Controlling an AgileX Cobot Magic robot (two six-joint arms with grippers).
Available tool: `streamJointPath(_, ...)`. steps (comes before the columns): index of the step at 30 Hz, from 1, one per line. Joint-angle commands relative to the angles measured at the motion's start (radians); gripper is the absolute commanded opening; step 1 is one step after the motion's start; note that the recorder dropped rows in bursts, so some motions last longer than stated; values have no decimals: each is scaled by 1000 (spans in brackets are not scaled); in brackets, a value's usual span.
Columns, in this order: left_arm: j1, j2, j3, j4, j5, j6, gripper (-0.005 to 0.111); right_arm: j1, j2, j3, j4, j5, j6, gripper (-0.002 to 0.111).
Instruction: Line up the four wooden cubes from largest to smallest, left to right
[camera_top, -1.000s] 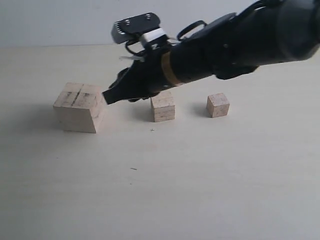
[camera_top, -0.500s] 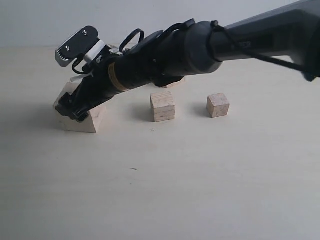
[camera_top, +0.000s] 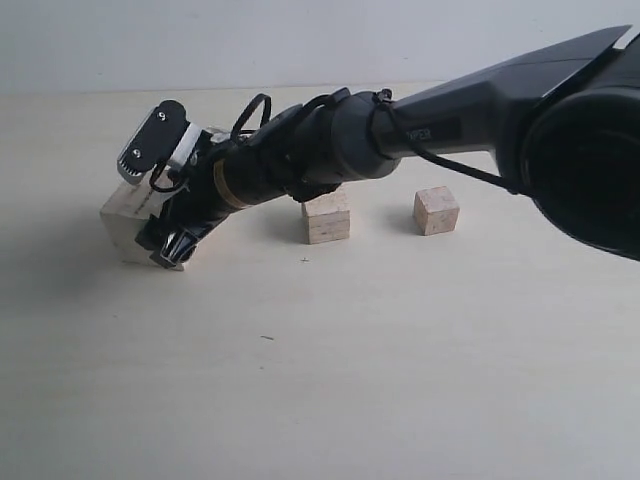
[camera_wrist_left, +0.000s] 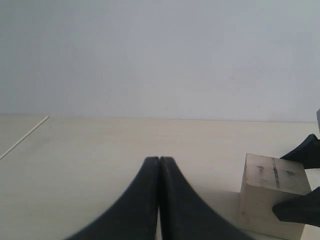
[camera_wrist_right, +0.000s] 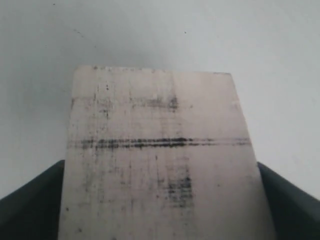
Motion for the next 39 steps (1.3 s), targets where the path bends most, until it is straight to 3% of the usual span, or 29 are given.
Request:
streamJointPath(1,2,-7,0,-6,-1,-1,3,-2,-25,-10,1,-7,-80,22)
streamJointPath(2,2,-7,0,-6,-1,-1,3,-2,-34,-10,1,-5,-80,6)
streamJointPath(3,2,-7,0,-6,-1,-1,3,-2,-43,-10,1,-5,-74,1)
streamJointPath(9,2,-7,0,-6,-1,-1,3,-15,-190,-10,1,-89,-62,0)
streamJointPath(16,2,-7,0,-6,-1,-1,3,-156,-286,-8,1,-564,-59,0)
streamJointPath(27,2,-7,0,-6,-1,-1,3,-166,-48,30,1,-526,-149,0)
streamJointPath(39,2,-7,0,-6,-1,-1,3,-154,-3,30,1,-487,-148,0)
